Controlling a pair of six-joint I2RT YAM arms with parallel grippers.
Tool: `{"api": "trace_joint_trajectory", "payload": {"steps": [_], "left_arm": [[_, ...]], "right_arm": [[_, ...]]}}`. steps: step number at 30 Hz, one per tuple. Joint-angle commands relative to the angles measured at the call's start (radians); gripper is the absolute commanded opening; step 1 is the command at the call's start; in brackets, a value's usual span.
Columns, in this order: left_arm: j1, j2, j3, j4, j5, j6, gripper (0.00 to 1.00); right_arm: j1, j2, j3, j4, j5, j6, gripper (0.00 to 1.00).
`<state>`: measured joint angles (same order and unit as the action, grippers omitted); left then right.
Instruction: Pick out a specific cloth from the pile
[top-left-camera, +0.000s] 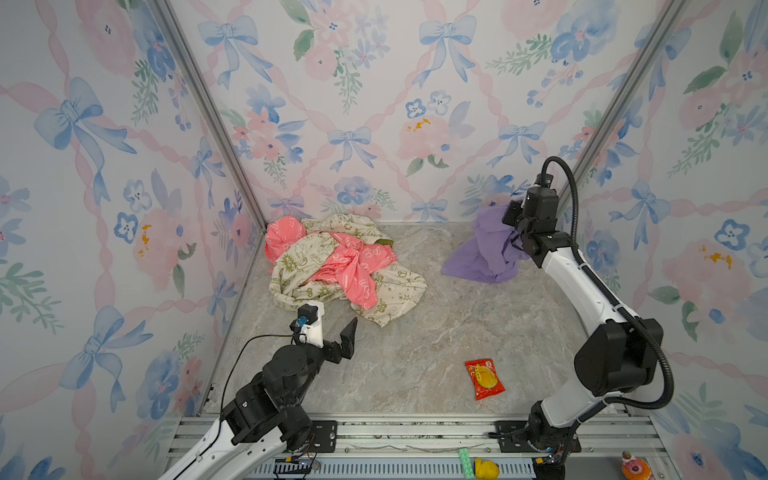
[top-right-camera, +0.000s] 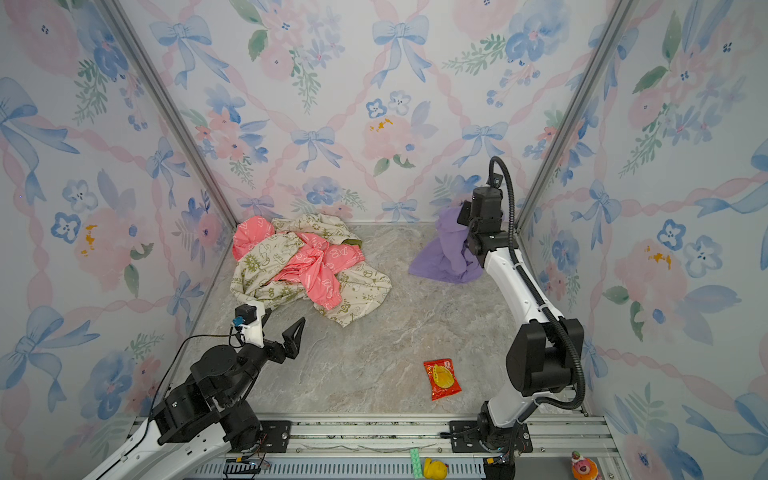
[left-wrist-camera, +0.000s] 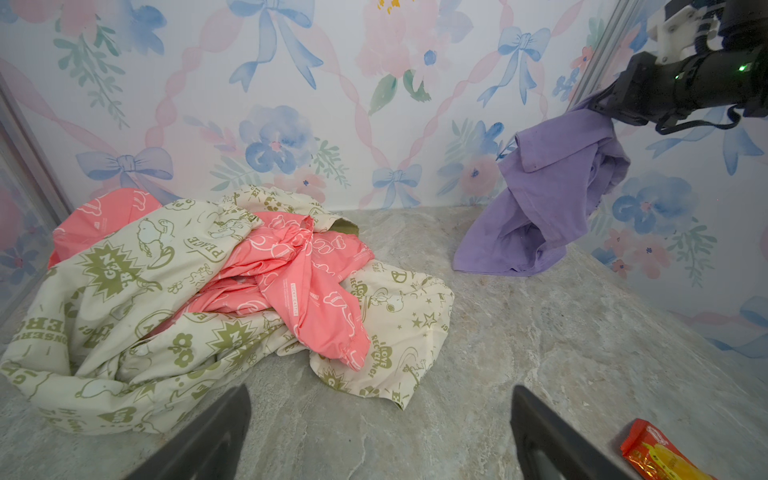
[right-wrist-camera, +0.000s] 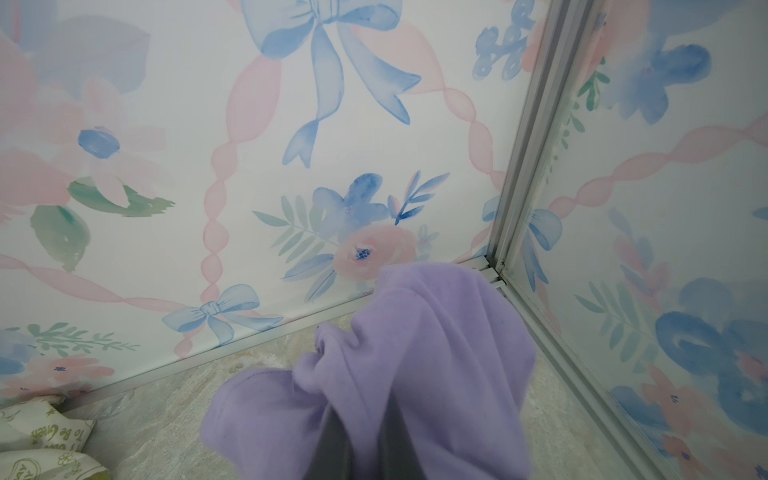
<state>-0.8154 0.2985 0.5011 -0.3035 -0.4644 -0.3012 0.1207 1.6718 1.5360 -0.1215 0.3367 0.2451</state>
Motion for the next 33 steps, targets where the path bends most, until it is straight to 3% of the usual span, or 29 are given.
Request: {"api": "trace_joint_trajectory", "payload": {"steps": [1, 3, 5, 6, 8, 11, 16, 26, 33], "left_arm": [[0.002, 0.005, 0.002, -0.006, -0.010, -0.018, 0.98], [0.002, 0.005, 0.002, -0.005, -0.011, -0.018, 0.98], [0.002, 0.005, 0.002, -0.006, -0.012, -0.018, 0.98], [0.002, 0.004, 0.002, -0.006, -0.013, -0.018, 0.98], [0.002, 0.004, 0.002, -0.006, -0.013, -0.018, 0.98], [0.002, 0.003, 0.002, -0.006, -0.015, -0.019, 0.98], [0.002, 0.007, 0.002, -0.006, -0.020, -0.020, 0.98], [0.002, 0.001, 0.002, -0.007, -0.063, -0.023, 0.98], [0.002, 0.027, 0.046, 0.004, -0.187, -0.199, 0.98]], "right_arm": [[-0.009, 0.017, 0.008, -0.018, 0.030, -0.042, 0.11], [-0.020, 0.021, -0.016, -0.032, 0.042, -0.027, 0.20], [-0.039, 0.022, -0.034, -0.064, 0.033, 0.016, 0.55], [-0.048, 0.020, -0.039, -0.079, 0.029, 0.034, 0.65], [-0.061, 0.003, -0.057, -0.090, 0.012, 0.063, 0.80], [-0.064, -0.051, -0.096, -0.059, 0.001, 0.070, 0.94], [-0.063, -0.134, -0.144, -0.004, -0.043, 0.081, 1.00], [-0.064, -0.338, -0.310, 0.117, -0.099, 0.115, 0.97], [-0.061, -0.535, -0.478, 0.180, -0.122, 0.114, 0.97]]}}
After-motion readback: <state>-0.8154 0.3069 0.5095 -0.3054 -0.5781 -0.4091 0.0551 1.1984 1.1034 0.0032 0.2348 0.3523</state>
